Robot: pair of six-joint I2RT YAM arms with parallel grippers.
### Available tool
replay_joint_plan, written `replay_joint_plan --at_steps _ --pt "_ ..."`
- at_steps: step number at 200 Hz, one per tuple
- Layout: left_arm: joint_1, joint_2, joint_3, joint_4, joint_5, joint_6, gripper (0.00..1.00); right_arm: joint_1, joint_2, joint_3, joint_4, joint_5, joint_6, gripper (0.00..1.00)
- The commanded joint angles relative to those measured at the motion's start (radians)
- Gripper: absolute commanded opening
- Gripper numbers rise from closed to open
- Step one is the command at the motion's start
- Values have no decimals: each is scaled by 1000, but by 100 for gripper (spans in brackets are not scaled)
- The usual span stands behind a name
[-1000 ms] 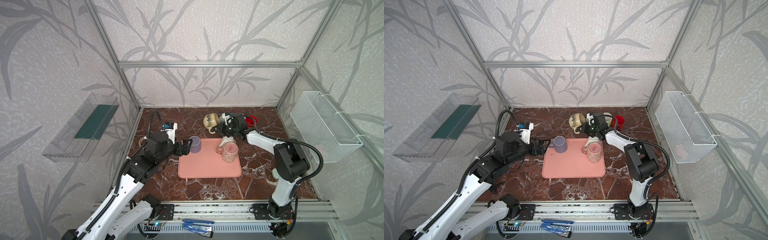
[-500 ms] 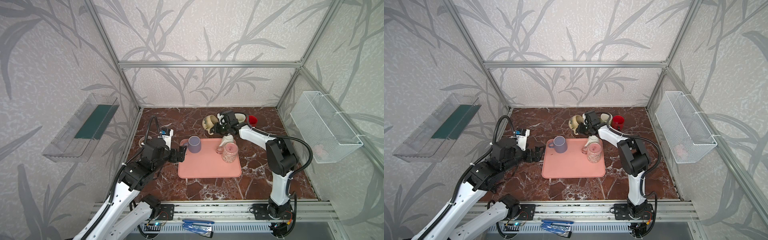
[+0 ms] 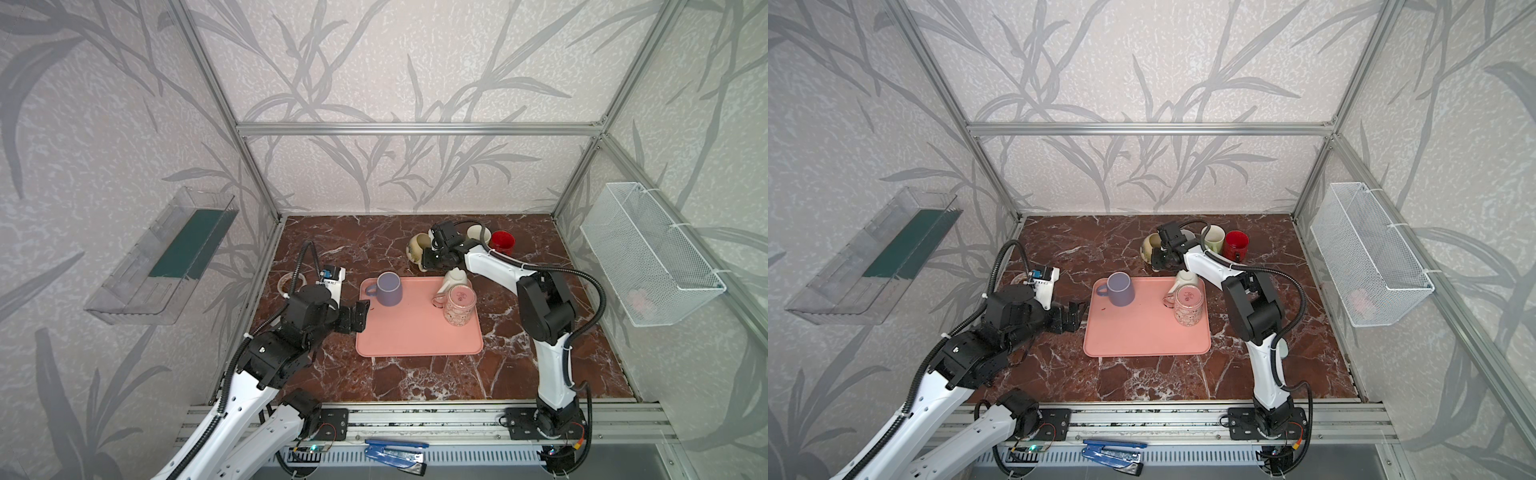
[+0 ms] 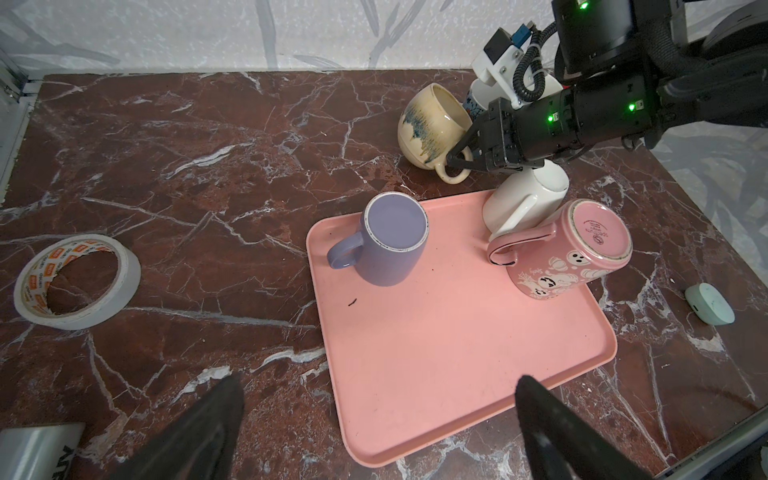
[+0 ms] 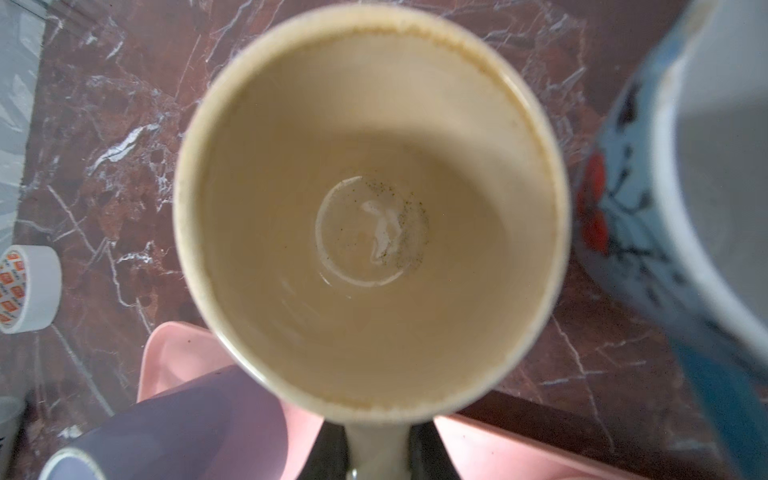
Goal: Turn the mug right side up
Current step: 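Lower the cream mug upright beside the blue mug with the right gripper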
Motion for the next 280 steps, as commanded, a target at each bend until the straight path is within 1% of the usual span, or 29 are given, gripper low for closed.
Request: replay_joint_plan --at_steps 1,29,91,145,157,181,204,222,231,249,280 --pt "4 -12 -13 -3 -12 27 99 21 2 64 12 108 -56 0" --pt "4 -11 -14 -3 -11 27 99 32 29 97 -22 175 -67 0" --pt "4 -11 -18 -1 -9 32 99 50 74 152 -71 246 -110 0" --pt "4 -6 -18 -1 -7 35 99 83 75 173 -111 384 -160 0" --pt "4 -6 -19 -1 -6 34 99 85 71 171 -116 390 -161 0" --pt "4 -6 -18 -2 -4 36 99 88 65 166 -116 366 -159 0" --pt "3 -6 -18 -1 -7 37 99 89 65 167 -117 345 -157 12" --pt "3 -4 -20 -3 -8 37 99 88 62 169 -119 332 -154 24" --pt "4 -2 -21 -4 -7 38 99 88 60 169 -122 329 -153 28" --pt "3 4 -21 -3 -2 36 99 88 55 167 -123 327 -155 33" --pt "4 22 -18 -6 5 35 99 87 35 163 -130 321 -159 38"
